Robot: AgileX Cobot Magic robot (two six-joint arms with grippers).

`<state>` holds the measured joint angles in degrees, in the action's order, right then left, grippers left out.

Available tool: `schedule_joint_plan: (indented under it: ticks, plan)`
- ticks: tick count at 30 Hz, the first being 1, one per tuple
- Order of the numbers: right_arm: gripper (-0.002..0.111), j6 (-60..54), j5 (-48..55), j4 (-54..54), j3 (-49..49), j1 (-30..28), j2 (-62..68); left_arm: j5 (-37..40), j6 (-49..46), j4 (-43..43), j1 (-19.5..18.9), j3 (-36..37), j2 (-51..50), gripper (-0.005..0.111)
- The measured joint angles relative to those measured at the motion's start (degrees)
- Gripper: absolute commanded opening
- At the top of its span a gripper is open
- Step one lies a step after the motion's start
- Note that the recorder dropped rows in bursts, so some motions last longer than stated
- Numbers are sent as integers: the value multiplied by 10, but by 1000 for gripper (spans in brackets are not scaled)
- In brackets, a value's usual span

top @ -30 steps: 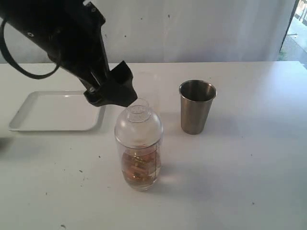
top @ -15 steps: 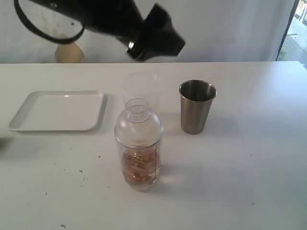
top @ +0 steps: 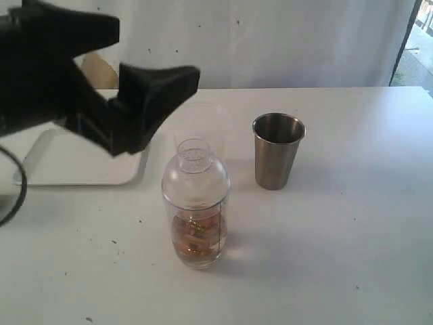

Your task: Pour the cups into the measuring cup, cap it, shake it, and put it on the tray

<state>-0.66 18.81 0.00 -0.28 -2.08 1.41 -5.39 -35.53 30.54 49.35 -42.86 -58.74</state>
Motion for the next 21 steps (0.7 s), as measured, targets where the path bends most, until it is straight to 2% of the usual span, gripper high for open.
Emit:
schedule_joint_plan:
  ticks: [3,5,9,12,14,21]
  plan:
    - [0,0,0,0,0,0,0,-57,28,1,26,104,17,105]
    - [0,0,0,0,0,0,0,-104,58,1,30,163,13,105]
    - [0,0,0,0,0,0,0,-150,118,-22,30,210,6,105]
    - [0,0,0,0,0,0,0,-185,219,-150,30,244,4,105]
    - [0,0,0,0,0,0,0,-208,247,-189,30,260,-6,105]
    - [0,0,0,0,0,0,0,-276,274,-220,31,290,-105,105]
